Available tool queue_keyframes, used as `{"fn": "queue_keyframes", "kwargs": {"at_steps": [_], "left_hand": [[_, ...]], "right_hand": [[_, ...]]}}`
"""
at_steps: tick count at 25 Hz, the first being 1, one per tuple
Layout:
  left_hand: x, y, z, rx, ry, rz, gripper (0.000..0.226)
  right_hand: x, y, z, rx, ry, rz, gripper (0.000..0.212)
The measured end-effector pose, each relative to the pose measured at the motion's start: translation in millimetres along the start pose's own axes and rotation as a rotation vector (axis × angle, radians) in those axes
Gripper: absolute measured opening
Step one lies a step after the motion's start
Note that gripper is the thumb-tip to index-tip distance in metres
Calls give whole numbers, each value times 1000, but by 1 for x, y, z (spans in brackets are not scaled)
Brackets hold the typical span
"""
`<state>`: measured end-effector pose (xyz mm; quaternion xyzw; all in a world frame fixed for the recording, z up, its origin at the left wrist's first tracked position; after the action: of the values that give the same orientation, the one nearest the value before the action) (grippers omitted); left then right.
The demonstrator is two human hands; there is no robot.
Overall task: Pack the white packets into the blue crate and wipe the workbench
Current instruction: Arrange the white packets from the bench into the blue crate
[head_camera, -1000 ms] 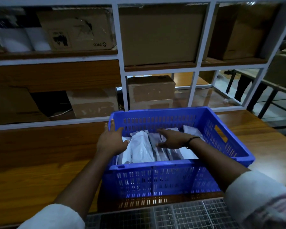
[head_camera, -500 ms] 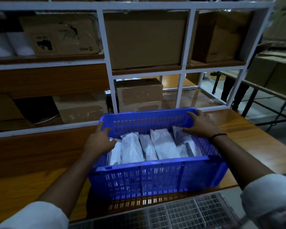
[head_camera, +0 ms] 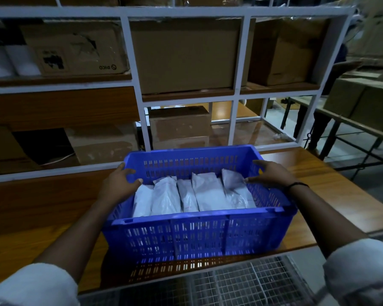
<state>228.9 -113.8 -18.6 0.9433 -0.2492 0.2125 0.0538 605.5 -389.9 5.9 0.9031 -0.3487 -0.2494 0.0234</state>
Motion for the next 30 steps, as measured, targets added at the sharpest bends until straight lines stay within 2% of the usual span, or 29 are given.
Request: {"fn": "queue_keyframes", "kwargs": {"at_steps": [8, 15, 22, 30], "left_hand": [[-2, 9, -4, -132, 134, -19, 43], [-6, 29, -7, -95, 245, 20, 35], [-10, 59, -12, -93, 298, 121, 39], [-15, 75, -4, -167, 317, 235, 43]], "right_hand": [[2, 6, 4, -7, -8, -46, 99], [-6, 34, 8, 119, 3, -124, 83], [-7, 94, 20, 153, -53, -13, 90], [3, 180, 36, 241, -66, 103, 91]]}}
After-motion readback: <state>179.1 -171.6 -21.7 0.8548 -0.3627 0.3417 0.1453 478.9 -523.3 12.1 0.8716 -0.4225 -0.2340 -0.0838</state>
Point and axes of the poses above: each hand's wrist, its own y-axis away from the middle knuckle, its own z-axis out of the palm, x = y × z, the point moved 3 cm from there along -y, towards the middle knuckle, and after that the axes turned 8 degrees about -x, right-handed, at the moved point
